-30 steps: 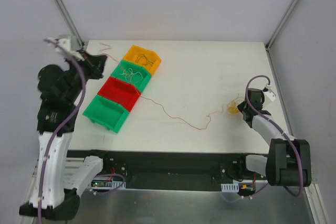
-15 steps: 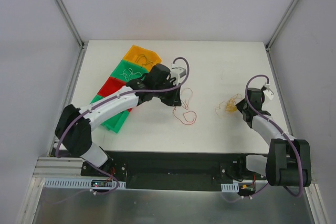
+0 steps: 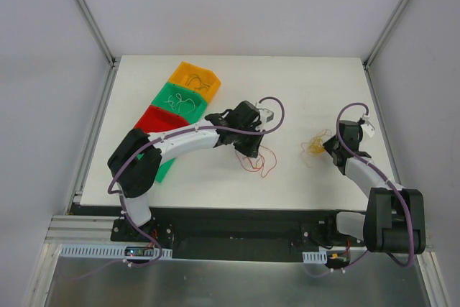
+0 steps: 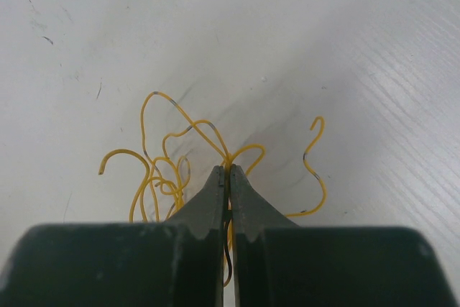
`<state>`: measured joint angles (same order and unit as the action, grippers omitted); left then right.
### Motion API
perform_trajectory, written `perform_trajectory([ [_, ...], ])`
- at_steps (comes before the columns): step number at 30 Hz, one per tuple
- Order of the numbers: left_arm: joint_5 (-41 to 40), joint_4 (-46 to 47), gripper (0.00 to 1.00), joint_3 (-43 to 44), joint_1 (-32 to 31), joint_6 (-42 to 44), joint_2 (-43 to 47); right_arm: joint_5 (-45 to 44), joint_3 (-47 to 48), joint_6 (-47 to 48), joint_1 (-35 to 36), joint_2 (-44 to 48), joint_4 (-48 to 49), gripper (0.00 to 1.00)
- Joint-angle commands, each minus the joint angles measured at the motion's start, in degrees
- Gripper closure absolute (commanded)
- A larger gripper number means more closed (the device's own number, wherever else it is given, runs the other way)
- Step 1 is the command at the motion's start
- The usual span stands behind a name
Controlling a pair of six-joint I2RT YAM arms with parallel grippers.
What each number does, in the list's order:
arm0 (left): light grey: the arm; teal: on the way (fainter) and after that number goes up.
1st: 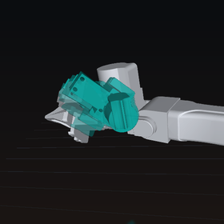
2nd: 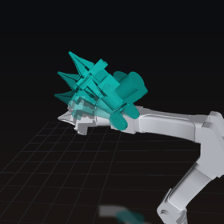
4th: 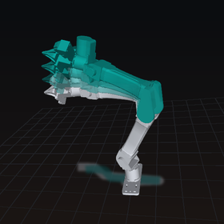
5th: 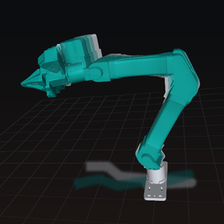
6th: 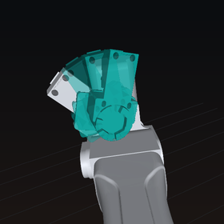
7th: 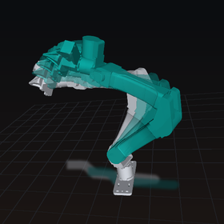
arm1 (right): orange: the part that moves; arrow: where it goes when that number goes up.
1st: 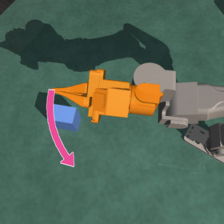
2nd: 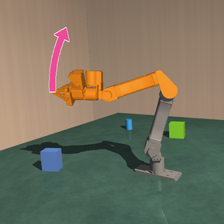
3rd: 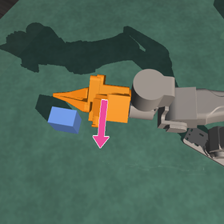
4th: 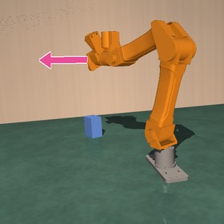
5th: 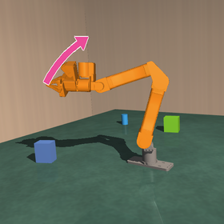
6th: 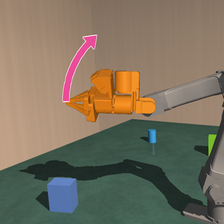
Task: Untangle the cables
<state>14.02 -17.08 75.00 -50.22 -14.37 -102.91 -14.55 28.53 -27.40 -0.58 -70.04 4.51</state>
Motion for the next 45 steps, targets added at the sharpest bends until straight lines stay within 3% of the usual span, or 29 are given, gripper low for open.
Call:
perform_trajectory([
  [1,-6.8,-2.17,0.79,2.26,0.12,0.58,-0.45,0.13,0.91,0.33,-0.47,-0.27,1.9,0.99],
  [14,-12.53,-2.34,0.19,-2.66,1.87,-6.45,1.4,1.36,1.35,0.24,-0.56,-1.41,1.9,0.99],
  [26,-4.54,-0.32,0.02,-3.81,4.95,-9.97,-2.72,2.42,1.61,0.15,-0.91,-1.85,1.9,0.99],
  [36,-3.38,0.73,0.35,-3.19,3.37,-10.24,-7.56,2.59,1.53,-0.11,-1.18,-2.47,2.08,0.99],
  [40,-3.91,0.91,0.66,-3.98,2.32,-10.33,-7.31,2.85,1.7,-0.11,-1.18,-2.82,2.17,0.99],
  [45,-6.89,1.44,0.96,-6.0,2.32,-9.45,-2.48,2.68,1.35,-0.11,-1.18,-2.56,2.17,0.99],
])
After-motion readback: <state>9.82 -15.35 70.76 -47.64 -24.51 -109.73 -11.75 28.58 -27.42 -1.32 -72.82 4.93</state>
